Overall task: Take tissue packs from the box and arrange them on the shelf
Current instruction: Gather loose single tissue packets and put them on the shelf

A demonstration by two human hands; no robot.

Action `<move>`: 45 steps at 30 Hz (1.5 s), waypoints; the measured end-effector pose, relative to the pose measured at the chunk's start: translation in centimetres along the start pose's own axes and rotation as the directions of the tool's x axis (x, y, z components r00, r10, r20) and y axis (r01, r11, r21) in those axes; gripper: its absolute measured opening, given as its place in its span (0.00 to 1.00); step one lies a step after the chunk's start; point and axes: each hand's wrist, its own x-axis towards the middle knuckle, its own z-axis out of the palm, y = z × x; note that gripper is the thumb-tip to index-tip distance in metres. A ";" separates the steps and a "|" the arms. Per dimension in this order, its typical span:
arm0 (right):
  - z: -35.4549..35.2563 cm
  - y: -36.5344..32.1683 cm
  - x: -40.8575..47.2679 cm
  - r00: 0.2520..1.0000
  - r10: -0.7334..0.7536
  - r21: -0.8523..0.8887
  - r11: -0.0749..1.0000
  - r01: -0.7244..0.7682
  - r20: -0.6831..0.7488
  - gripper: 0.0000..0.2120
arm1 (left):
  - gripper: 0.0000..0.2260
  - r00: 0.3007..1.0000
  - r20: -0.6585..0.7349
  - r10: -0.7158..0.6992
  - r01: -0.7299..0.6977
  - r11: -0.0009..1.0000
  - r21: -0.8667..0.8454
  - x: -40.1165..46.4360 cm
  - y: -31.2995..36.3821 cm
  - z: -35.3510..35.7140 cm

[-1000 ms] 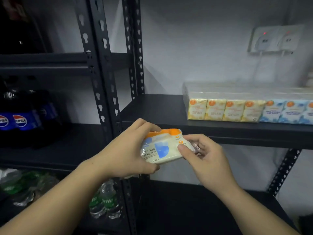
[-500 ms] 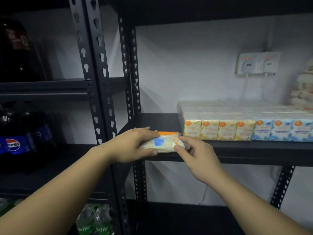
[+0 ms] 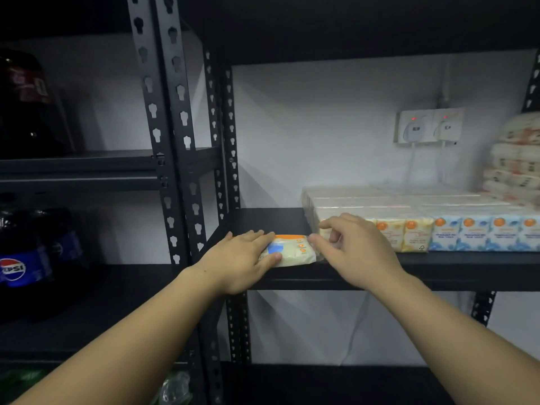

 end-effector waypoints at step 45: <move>-2.5 7.3 8.9 0.857 0.116 -0.235 0.972 0.005 0.501 0.38 | 0.26 0.977 0.139 -0.161 0.188 0.960 -0.210 22.3 -7.2 1.3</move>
